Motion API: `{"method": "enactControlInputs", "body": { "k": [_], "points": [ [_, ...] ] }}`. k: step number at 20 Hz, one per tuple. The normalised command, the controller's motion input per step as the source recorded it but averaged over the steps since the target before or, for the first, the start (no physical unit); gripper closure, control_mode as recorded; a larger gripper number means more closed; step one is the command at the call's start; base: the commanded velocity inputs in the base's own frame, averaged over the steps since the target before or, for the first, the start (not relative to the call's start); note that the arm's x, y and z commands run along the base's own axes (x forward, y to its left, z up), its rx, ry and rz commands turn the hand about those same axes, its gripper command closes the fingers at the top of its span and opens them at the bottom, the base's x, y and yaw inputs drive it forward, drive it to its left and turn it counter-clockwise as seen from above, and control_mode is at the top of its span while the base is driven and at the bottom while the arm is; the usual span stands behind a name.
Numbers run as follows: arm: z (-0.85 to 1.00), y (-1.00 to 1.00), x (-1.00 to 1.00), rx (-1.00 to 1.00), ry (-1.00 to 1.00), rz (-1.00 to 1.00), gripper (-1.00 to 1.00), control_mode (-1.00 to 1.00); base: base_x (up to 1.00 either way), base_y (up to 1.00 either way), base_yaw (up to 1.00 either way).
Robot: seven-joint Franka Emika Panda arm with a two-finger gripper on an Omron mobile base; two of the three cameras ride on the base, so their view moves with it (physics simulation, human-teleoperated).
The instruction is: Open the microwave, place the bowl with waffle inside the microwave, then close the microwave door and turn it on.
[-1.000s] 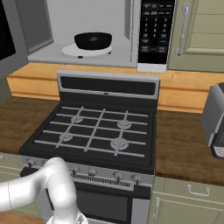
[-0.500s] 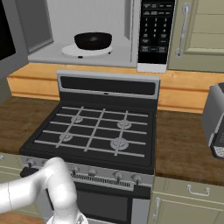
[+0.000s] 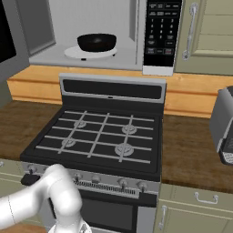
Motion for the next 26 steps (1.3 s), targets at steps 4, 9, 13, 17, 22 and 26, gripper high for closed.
{"method": "enactControlInputs", "body": {
  "k": [4,9,13,17,22,26],
  "points": [
    [0.0,-0.54,0.02,-0.01,-0.05,0.0,-1.0,-1.0,0.0,0.0,0.0],
    [0.0,-0.56,0.02,-0.05,0.0,0.0,-1.0,-1.0,0.0,0.0,0.0],
    [0.01,-0.69,0.0,-0.02,0.0,0.0,-1.0,-1.0,0.0,0.0,0.0],
    [0.15,-0.75,-0.09,0.0,0.0,0.0,-1.0,-1.0,0.0,0.0,0.0],
    [0.34,-0.81,-0.01,0.0,0.0,0.01,-1.0,-1.0,0.0,0.0,0.0],
    [0.45,-0.81,0.0,0.01,0.0,0.0,-1.0,-1.0,0.0,0.0,0.0]
  ]
}}
